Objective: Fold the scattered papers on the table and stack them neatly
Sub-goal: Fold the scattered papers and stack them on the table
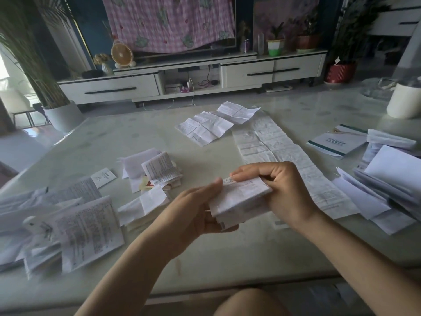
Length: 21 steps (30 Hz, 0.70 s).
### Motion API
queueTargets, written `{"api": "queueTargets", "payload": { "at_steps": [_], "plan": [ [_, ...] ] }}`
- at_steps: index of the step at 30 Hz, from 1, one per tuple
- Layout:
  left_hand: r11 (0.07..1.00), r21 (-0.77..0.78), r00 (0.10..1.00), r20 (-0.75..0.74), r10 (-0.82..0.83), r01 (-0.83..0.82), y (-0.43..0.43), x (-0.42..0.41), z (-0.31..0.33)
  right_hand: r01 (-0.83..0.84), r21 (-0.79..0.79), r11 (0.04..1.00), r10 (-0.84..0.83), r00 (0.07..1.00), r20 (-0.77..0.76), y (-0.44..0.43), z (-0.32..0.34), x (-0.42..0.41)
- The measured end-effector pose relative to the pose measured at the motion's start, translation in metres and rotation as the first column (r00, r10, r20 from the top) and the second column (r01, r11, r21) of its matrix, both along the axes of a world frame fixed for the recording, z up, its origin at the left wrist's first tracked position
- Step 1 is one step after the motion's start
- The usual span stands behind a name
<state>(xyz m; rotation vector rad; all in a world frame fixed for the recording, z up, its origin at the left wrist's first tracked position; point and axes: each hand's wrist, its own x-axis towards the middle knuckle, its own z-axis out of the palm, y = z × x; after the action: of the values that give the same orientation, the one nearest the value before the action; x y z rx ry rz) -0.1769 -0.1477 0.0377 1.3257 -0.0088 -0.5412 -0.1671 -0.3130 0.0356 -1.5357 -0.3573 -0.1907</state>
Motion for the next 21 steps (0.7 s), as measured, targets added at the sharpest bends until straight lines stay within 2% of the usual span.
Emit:
{"api": "queueTargets", "payload": {
  "at_steps": [2, 4, 5, 8, 9, 13, 18, 21],
  "plan": [
    [1.000, 0.012, 0.997, 0.075, 0.000, -0.001, 0.001, -0.001, -0.001, -0.018, -0.034, 0.999, 0.017, 1.000, -0.019, -0.002, -0.001, 0.001],
    [0.999, 0.040, 0.991, 0.137, 0.007, -0.013, 0.004, 0.000, -0.004, -0.007, -0.141, 0.990, -0.003, 0.998, -0.067, -0.003, 0.000, 0.000],
    [0.998, 0.058, 0.985, 0.170, 0.016, -0.026, 0.004, 0.001, -0.003, -0.016, -0.152, 0.988, -0.004, 0.991, -0.130, -0.005, 0.001, 0.001],
    [0.990, 0.119, 0.959, 0.280, 0.044, -0.080, 0.004, 0.001, -0.005, -0.120, -0.034, 0.992, 0.098, 0.916, -0.388, -0.010, 0.008, 0.000],
    [0.986, 0.134, 0.949, 0.310, 0.052, -0.098, 0.004, 0.001, -0.005, -0.161, -0.064, 0.985, 0.120, 0.900, -0.420, -0.013, 0.009, 0.000],
    [0.973, 0.165, 0.914, 0.397, 0.086, -0.163, 0.002, 0.001, -0.006, -0.297, -0.247, 0.922, 0.186, 0.902, -0.390, -0.014, 0.007, -0.002],
    [0.987, 0.066, 0.924, 0.364, 0.116, -0.150, 0.002, -0.002, -0.010, -0.216, -0.177, 0.960, 0.135, 0.914, -0.383, -0.013, 0.004, 0.002],
    [0.977, 0.037, 0.908, 0.378, 0.182, -0.211, -0.002, -0.006, -0.016, -0.198, -0.190, 0.962, 0.117, 0.922, -0.368, -0.011, 0.004, 0.001]
  ]
}}
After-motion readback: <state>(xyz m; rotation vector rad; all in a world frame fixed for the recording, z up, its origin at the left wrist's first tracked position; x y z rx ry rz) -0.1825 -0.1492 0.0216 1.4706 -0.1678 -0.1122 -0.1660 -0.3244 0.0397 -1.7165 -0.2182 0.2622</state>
